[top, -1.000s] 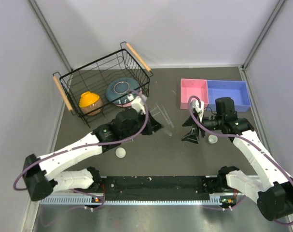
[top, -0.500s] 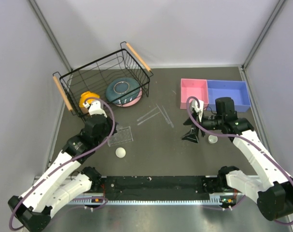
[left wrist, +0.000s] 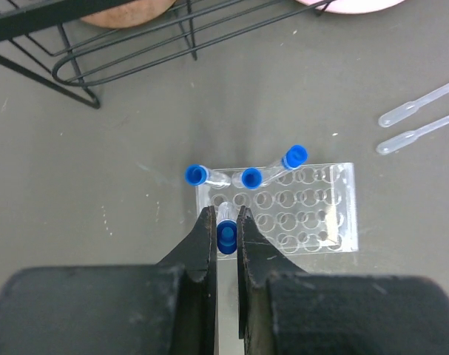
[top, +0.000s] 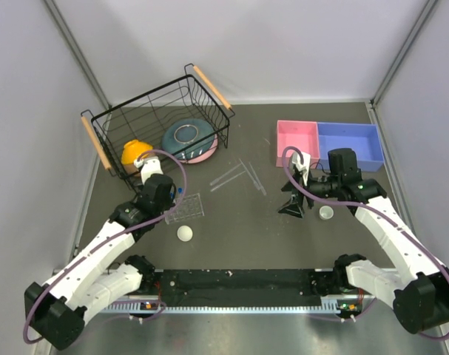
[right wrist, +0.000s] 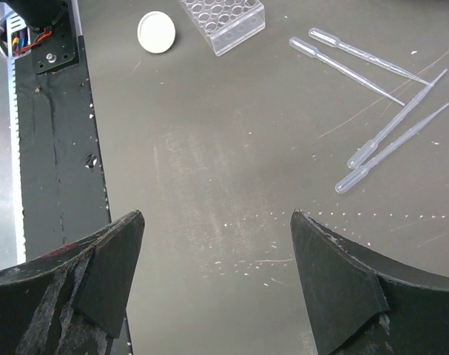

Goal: Organize the chemistry lab equipment

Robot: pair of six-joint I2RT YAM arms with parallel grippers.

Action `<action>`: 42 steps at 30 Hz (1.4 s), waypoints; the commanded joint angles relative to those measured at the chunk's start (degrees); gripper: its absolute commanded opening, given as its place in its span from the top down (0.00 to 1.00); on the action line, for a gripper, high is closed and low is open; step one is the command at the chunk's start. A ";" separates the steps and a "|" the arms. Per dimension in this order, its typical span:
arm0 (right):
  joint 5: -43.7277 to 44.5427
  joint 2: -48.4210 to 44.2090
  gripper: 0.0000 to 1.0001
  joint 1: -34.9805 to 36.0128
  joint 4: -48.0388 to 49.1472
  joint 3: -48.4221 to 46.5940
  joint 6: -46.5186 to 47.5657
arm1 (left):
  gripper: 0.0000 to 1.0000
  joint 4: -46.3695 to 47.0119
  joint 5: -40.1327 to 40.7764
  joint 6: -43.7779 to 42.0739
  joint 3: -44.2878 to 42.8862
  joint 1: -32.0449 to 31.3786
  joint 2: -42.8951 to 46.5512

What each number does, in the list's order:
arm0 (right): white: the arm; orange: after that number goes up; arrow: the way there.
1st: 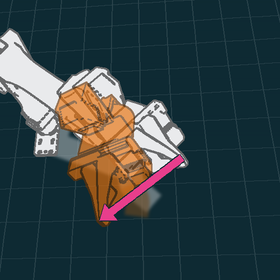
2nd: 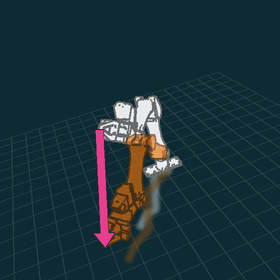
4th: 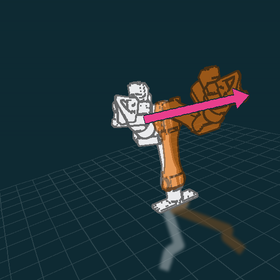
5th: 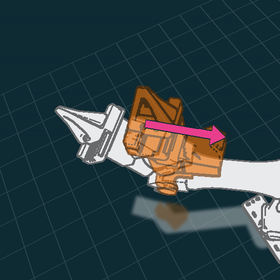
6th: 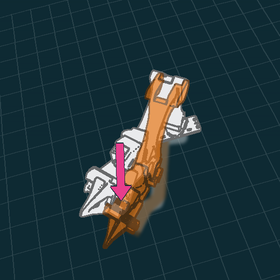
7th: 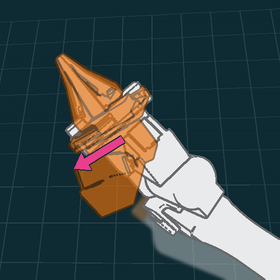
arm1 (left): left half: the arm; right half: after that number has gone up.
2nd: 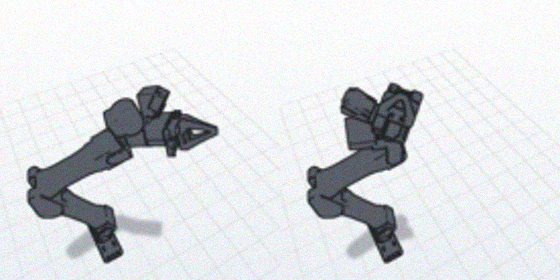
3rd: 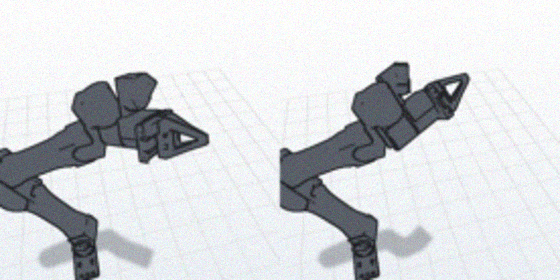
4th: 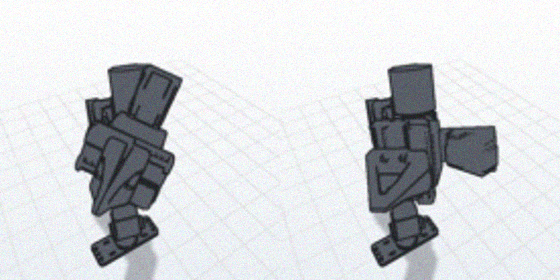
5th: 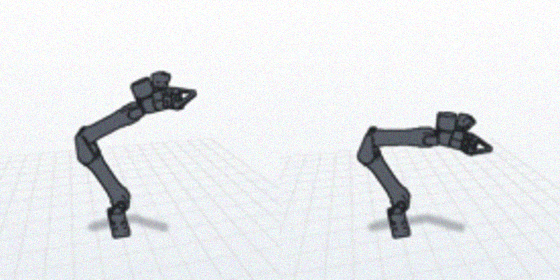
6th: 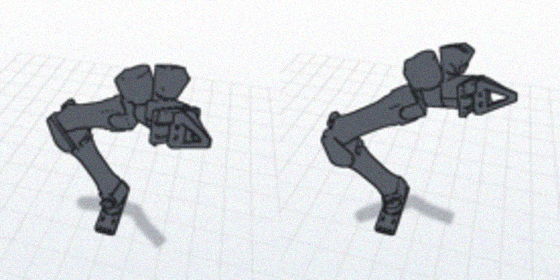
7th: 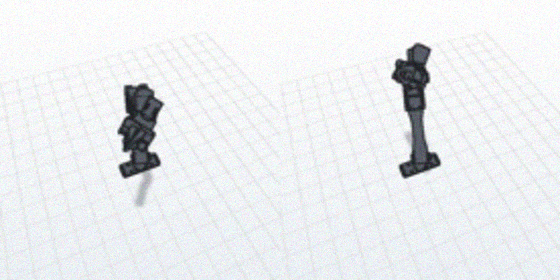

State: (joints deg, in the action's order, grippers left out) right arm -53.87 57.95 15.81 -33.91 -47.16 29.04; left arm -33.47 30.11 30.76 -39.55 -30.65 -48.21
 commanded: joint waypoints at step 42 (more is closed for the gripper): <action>1.13 1.20 0.14 -1.13 1.48 -0.22 2.25 | 0.30 0.87 -6.72 3.25 0.10 6.13 0.30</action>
State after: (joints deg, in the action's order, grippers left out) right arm -52.62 58.78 15.57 -33.89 -47.16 29.93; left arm -30.94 24.03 34.11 -34.52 -24.82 -51.11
